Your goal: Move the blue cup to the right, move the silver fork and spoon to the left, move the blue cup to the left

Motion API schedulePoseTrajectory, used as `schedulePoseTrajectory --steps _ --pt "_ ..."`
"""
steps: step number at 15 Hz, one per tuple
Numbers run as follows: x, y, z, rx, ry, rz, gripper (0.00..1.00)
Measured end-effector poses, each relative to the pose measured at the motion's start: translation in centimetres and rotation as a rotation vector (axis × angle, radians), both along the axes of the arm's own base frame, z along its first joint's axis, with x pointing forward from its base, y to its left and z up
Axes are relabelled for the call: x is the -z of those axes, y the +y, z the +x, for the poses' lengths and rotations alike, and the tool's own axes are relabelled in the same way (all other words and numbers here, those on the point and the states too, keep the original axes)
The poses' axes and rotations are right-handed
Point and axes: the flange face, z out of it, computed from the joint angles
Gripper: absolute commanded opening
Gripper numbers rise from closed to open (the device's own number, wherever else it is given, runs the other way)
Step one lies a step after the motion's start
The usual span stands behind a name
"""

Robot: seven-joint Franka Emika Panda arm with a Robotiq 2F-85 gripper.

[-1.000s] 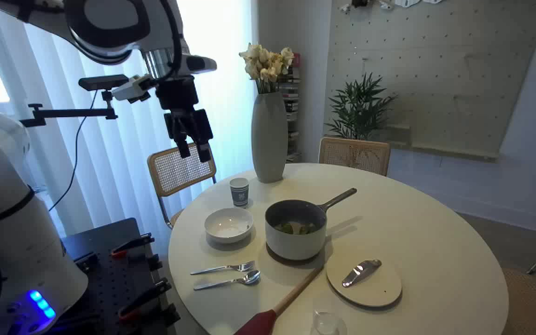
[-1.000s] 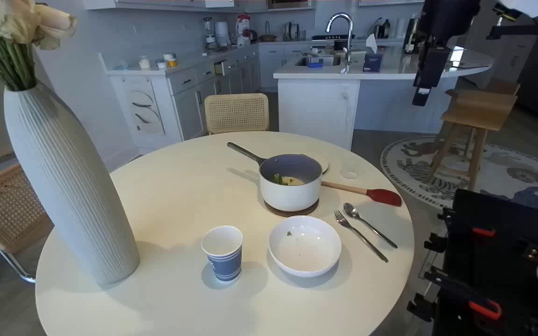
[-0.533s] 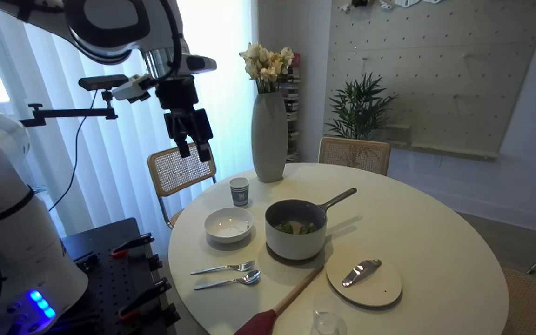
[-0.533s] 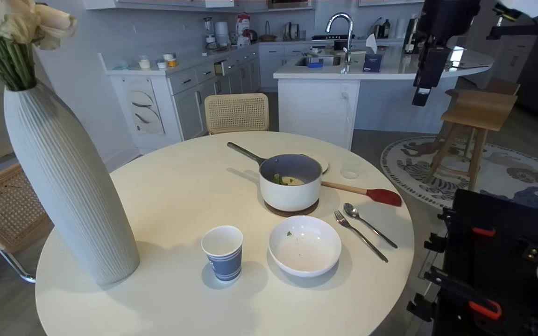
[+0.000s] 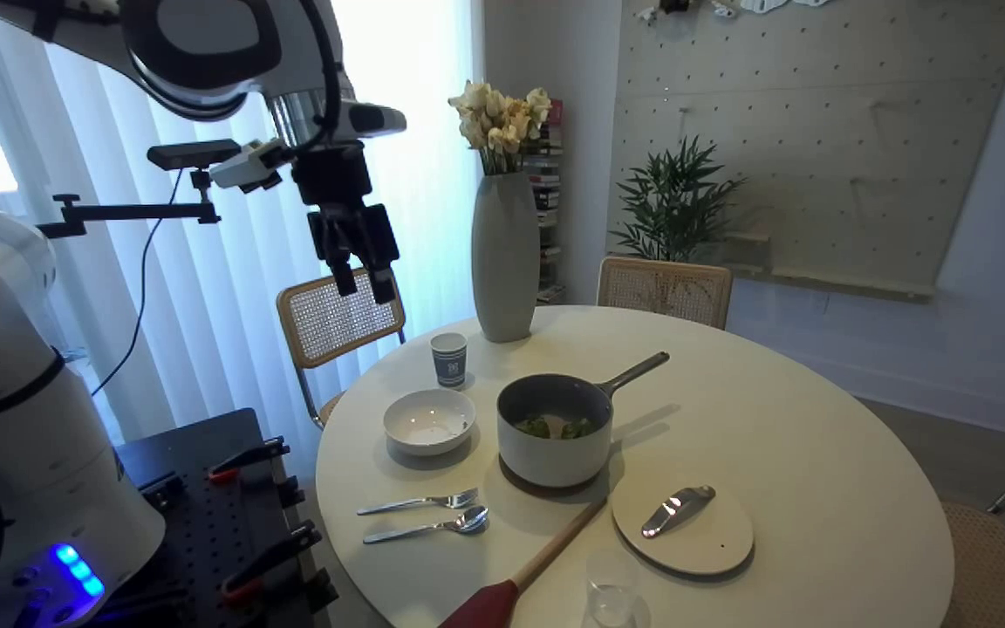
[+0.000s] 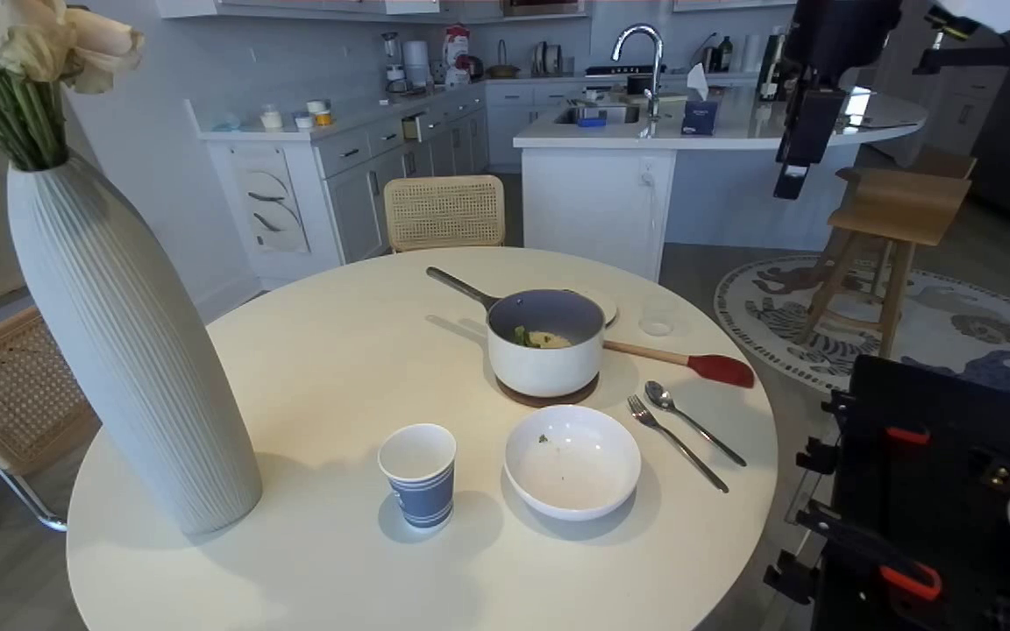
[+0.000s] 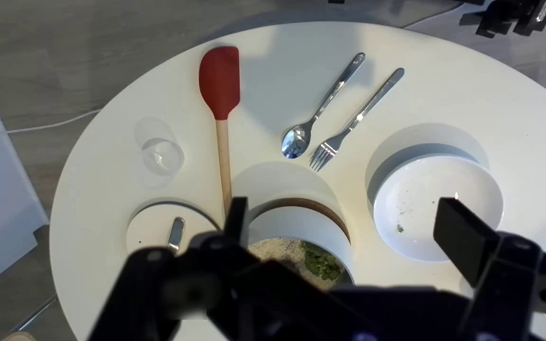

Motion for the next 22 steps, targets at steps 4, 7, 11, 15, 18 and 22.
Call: schedulePoseTrajectory --steps 4,7,11,15,18,22 --pt "0.0 0.0 0.0 0.0 0.0 0.0 1.0" --pt "0.0 0.0 0.0 0.0 0.0 0.0 1.0" --pt "0.0 0.0 0.0 0.0 0.0 0.0 1.0" --pt "0.4 0.1 0.9 -0.003 -0.032 0.002 1.0" --pt "1.3 0.3 2.5 -0.015 -0.082 0.008 1.0" --pt "3.4 1.9 5.3 -0.061 -0.142 0.013 1.0"
